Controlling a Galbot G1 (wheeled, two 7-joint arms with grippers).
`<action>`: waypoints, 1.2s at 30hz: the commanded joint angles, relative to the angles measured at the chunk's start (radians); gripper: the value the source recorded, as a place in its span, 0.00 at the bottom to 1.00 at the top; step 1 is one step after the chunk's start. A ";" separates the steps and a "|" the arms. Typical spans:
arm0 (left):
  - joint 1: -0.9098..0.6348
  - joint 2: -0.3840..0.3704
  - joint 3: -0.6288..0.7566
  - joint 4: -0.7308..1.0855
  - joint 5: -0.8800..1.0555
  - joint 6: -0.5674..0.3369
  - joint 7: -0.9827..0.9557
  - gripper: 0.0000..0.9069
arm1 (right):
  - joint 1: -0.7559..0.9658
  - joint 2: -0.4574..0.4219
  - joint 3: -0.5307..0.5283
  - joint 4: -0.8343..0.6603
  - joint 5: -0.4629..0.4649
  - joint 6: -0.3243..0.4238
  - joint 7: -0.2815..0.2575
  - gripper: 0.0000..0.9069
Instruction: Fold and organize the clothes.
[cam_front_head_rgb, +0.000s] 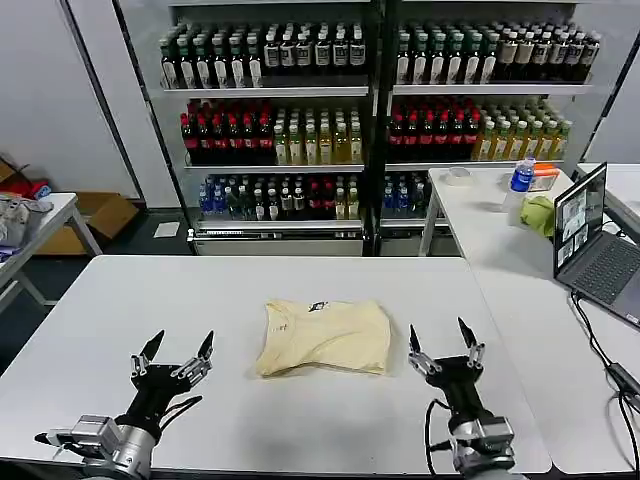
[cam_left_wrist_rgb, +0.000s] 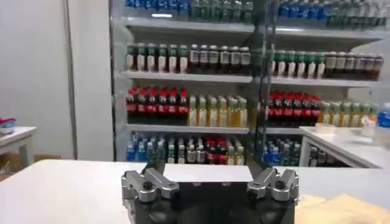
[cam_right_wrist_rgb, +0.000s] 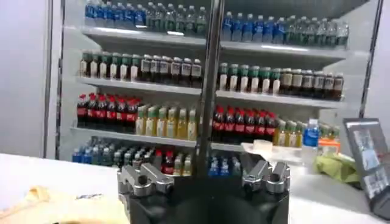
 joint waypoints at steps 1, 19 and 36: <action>0.006 0.003 0.010 -0.005 0.028 -0.004 0.019 1.00 | -0.114 0.002 0.055 0.083 -0.051 0.036 -0.011 1.00; -0.002 0.005 0.008 0.007 0.027 -0.004 0.029 1.00 | -0.113 0.005 0.062 0.092 -0.094 0.054 0.028 1.00; -0.012 0.007 0.009 0.022 0.029 -0.008 0.039 1.00 | -0.090 -0.001 0.072 0.083 -0.098 0.040 0.018 1.00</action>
